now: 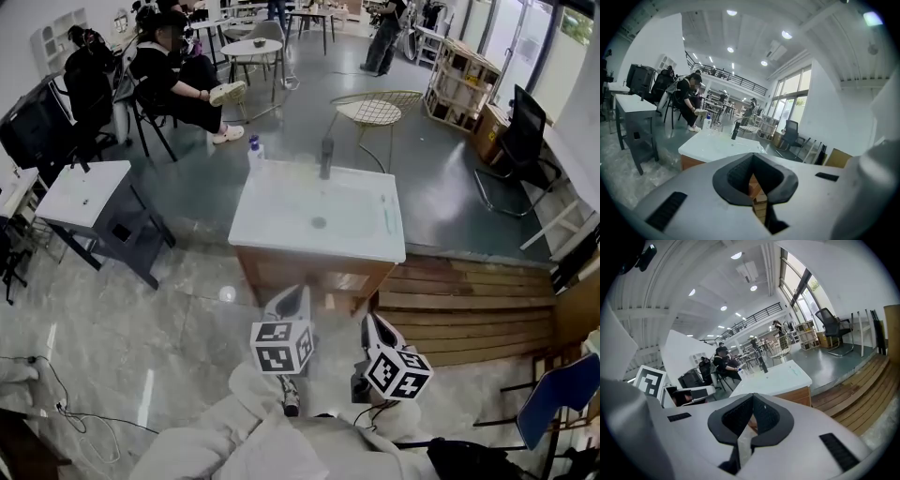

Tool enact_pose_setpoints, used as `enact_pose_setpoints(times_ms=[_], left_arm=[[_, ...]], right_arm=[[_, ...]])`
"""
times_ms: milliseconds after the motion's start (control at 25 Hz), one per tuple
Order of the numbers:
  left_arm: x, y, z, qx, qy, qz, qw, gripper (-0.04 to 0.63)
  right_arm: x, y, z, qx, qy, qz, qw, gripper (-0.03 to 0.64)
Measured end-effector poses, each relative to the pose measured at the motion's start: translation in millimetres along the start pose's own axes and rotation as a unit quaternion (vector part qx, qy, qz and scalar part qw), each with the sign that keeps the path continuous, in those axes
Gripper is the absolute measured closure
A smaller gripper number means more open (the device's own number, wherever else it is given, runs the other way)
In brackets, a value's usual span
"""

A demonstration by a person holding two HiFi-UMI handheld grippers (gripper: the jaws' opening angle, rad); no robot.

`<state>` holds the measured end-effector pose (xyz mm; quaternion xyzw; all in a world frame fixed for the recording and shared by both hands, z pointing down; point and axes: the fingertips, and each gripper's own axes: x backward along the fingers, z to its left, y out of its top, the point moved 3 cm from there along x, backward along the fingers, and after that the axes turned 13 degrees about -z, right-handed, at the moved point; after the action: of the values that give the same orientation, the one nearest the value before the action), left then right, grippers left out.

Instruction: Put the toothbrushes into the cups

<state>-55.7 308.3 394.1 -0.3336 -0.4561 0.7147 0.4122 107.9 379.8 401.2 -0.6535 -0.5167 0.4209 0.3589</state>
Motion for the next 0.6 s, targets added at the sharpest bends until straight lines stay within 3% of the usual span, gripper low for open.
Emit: enact_pose_setpoints(times_ms=[600], left_arm=[[-72.1,20.7,70.8,0.000,-0.011,0.007,0.9999,0.597]], right_arm=[[-94.2,-1.1,20.3,-0.003,-0.022,-0.008,1.000,0.594]])
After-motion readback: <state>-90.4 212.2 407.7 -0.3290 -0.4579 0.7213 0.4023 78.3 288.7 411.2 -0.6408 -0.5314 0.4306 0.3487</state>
